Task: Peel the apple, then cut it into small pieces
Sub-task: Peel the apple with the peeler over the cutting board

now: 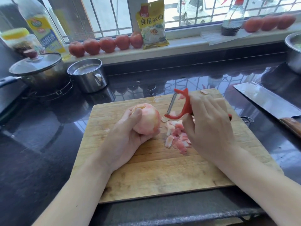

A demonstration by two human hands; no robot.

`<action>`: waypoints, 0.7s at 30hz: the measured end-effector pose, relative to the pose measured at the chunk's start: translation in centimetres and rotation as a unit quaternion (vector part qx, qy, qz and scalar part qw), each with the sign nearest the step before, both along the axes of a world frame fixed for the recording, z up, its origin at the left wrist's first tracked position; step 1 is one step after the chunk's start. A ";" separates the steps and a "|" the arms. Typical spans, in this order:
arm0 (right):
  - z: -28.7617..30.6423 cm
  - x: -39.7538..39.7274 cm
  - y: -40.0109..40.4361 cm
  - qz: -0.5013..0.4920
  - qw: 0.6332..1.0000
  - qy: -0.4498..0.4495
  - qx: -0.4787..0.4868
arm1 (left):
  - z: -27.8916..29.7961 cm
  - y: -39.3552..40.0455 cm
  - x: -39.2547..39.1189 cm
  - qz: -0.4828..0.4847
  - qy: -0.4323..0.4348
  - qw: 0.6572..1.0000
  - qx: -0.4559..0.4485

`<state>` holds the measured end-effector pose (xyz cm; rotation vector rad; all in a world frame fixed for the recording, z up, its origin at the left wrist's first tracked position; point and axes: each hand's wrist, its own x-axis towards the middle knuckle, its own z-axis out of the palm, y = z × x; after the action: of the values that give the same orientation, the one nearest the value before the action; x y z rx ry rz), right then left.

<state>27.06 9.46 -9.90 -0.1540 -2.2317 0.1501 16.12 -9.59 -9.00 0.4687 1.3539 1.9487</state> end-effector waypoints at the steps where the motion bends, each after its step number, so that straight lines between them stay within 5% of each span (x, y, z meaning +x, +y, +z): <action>1: -0.1 0.0 -0.2 0.018 1.000 -0.005 0.019 | -0.1 0.0 0.0 0.002 0.007 1.000 -0.005; 13: -0.6 -0.2 -1.0 0.024 0.988 0.026 0.150 | -0.5 0.1 0.2 -0.023 0.068 0.997 -0.034; 21: -0.7 -0.5 -0.5 0.022 0.992 0.037 0.116 | -0.1 -0.2 0.2 -0.022 0.035 0.999 -0.016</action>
<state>26.57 9.00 -10.60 0.0256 -2.1605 -0.0785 16.33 -9.79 -9.11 0.5523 1.4048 1.8884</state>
